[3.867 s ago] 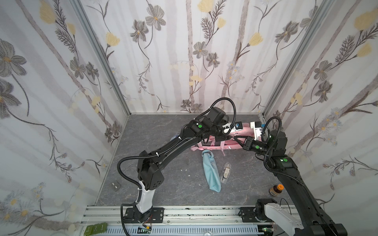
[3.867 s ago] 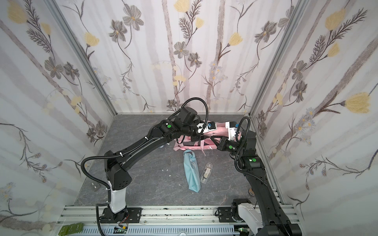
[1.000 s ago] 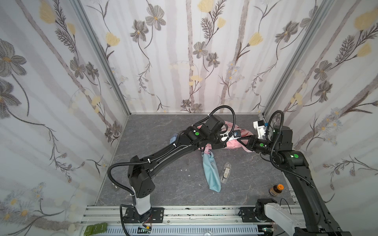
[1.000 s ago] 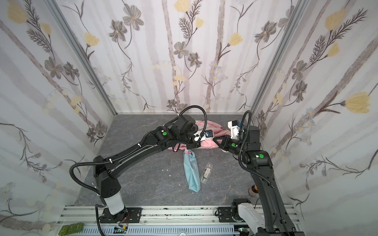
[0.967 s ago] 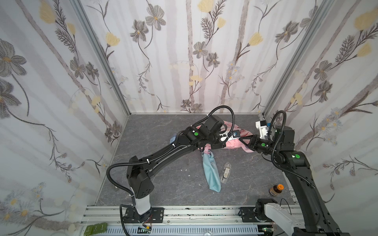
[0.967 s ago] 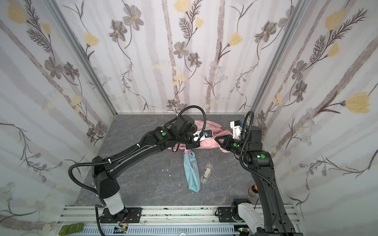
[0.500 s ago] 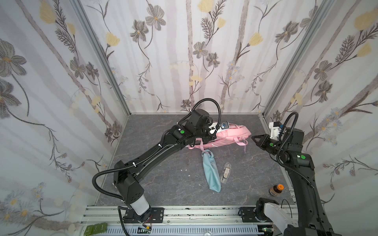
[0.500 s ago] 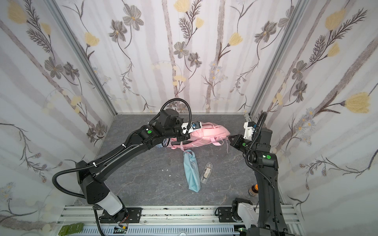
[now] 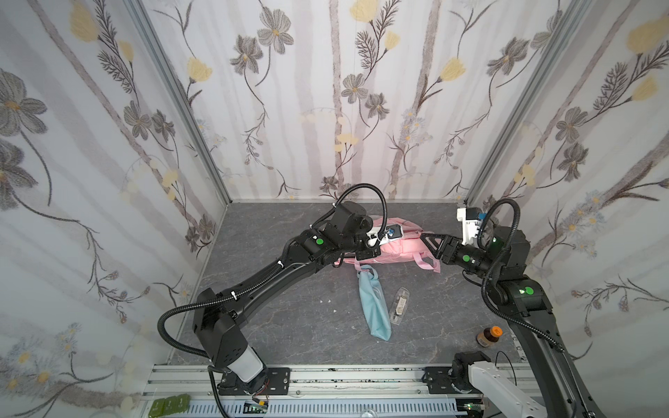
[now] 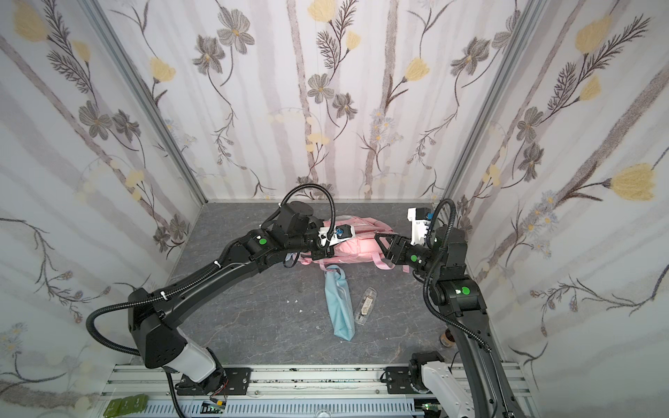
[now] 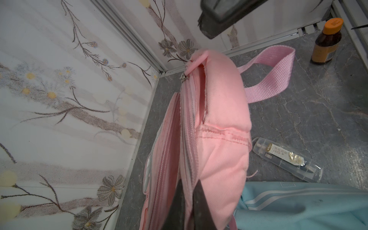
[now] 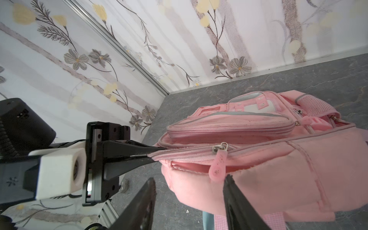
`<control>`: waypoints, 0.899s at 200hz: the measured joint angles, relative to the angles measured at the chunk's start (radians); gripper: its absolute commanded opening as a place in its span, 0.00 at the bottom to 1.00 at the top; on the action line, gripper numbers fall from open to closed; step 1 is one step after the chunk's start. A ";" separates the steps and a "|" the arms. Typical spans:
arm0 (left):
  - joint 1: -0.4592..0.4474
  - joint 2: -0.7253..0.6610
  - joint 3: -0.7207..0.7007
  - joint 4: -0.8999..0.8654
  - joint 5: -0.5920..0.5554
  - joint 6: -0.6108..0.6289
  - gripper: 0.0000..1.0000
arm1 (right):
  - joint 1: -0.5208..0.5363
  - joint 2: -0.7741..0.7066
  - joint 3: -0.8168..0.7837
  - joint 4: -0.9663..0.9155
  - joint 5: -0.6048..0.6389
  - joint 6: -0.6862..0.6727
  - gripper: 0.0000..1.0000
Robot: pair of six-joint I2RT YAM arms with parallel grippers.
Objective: Pack books, pencil case, and school supplies into a backpack
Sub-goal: Zip the student bag at the center of the table.
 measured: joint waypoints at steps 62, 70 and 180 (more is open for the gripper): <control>0.000 -0.027 -0.036 0.002 0.018 -0.002 0.00 | 0.014 0.117 0.047 -0.079 0.109 -0.108 0.50; 0.000 -0.027 -0.037 0.002 0.018 -0.002 0.00 | 0.014 0.124 0.047 -0.086 0.100 -0.115 0.48; 0.000 -0.044 -0.059 -0.008 0.013 0.000 0.00 | -0.001 0.181 0.005 -0.092 -0.085 -0.155 0.16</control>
